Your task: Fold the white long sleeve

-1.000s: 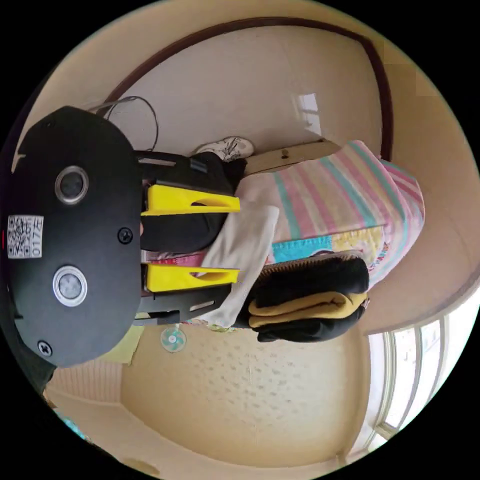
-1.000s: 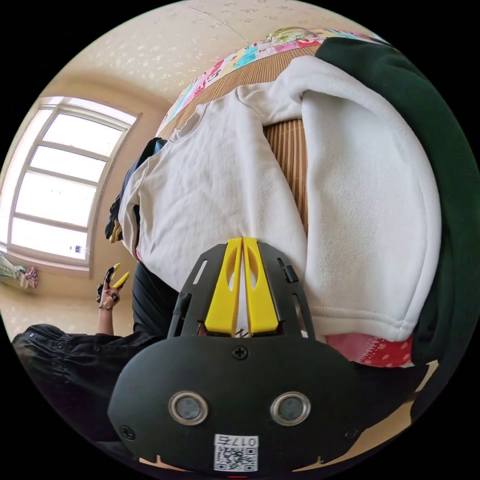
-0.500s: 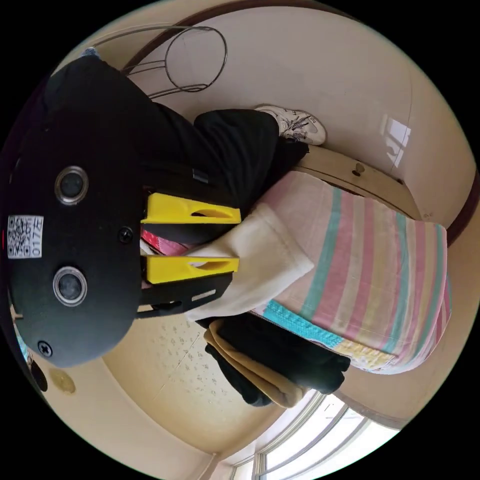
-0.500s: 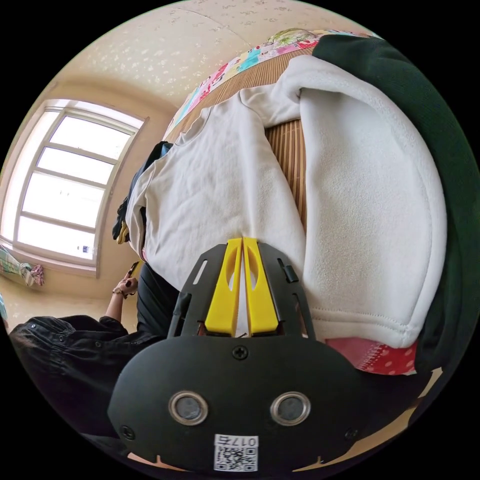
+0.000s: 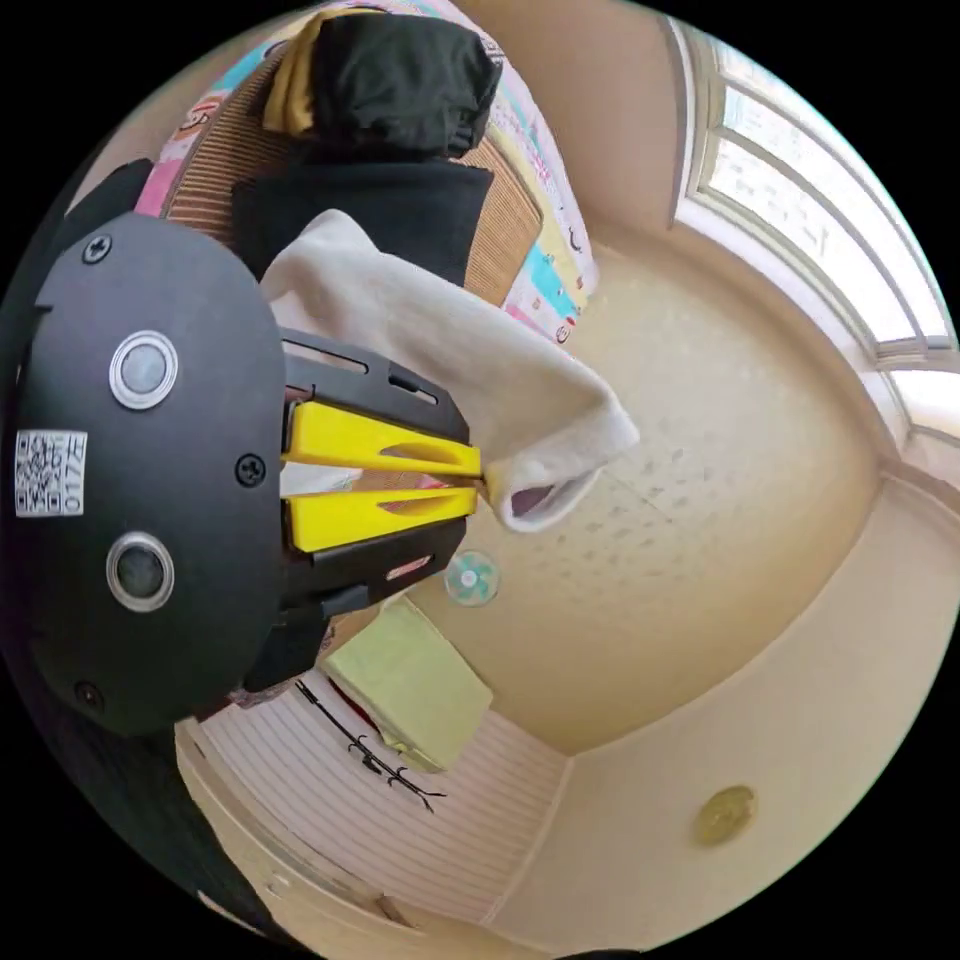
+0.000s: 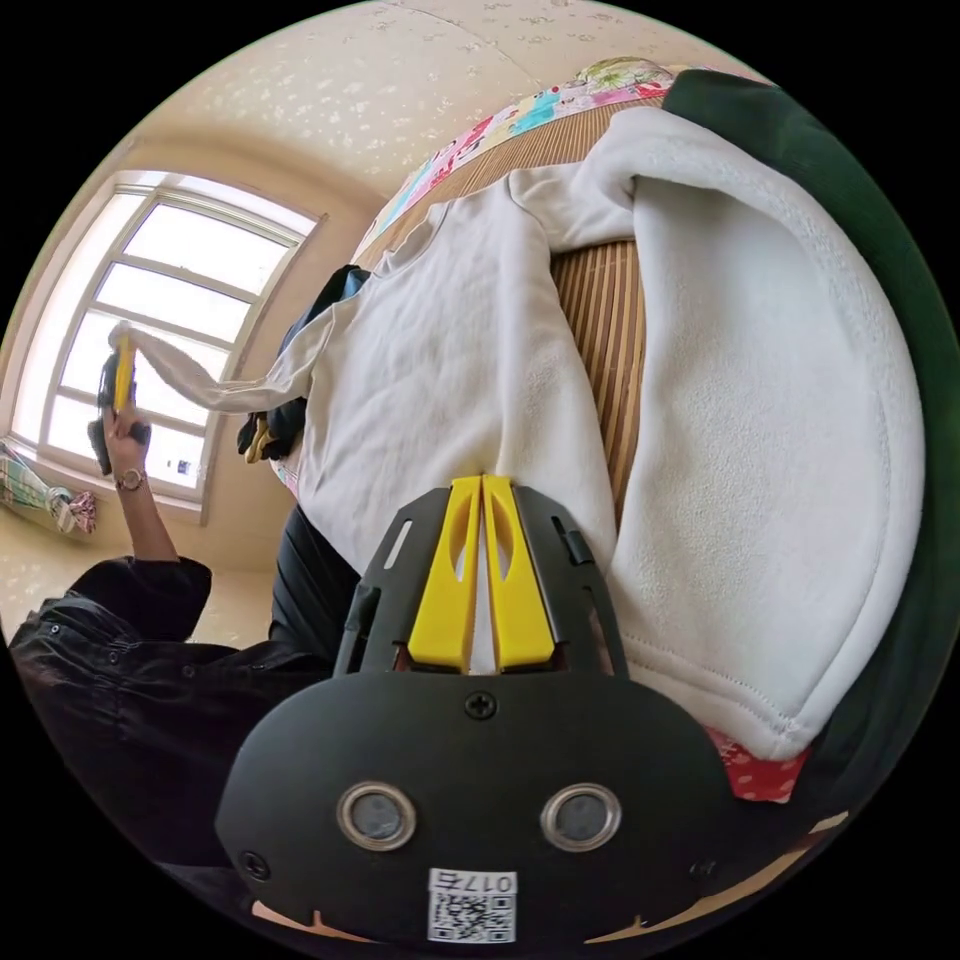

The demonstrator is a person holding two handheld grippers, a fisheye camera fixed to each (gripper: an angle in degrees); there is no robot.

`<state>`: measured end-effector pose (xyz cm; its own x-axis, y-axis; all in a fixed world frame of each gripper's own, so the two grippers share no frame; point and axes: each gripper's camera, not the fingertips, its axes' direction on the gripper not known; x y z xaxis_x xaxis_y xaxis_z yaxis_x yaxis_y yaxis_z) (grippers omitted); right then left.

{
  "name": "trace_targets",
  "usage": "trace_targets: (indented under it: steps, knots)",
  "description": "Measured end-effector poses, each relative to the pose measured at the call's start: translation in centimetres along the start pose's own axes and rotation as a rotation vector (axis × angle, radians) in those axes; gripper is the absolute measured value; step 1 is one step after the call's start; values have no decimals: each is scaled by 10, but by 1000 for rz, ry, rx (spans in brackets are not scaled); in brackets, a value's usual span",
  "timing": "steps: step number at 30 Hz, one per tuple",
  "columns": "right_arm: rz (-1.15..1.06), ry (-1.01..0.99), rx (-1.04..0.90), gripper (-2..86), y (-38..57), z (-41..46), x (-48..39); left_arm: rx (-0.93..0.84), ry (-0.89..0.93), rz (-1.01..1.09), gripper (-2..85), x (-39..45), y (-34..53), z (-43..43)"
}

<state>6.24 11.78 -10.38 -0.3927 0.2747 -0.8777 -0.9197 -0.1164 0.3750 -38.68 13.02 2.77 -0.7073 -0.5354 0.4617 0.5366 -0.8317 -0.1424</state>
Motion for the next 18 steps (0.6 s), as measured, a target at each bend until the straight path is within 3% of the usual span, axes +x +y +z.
trace_targets:
  steps: [3,7,10,12,14,16,18]
  knots:
    - [27,12,17,6,10,4,-11,-235,54,-60,89,12,49,115]
    - [-11,177,-104,12,26,0,-57,-271,134,-186,100,6,125,134]
    - [-94,400,70,23,66,-39,-106,-319,11,-211,100,-9,193,121]
    - [-68,608,264,49,91,-69,-128,-442,-102,-200,100,-30,243,118]
    - [-7,786,318,70,93,-69,-131,-509,-180,-199,99,-47,277,117]
    - [30,912,266,78,80,-49,-123,-584,-262,-169,94,-62,306,123]
    - [1,1044,94,57,58,-5,-113,-564,-314,-25,53,-65,329,124]
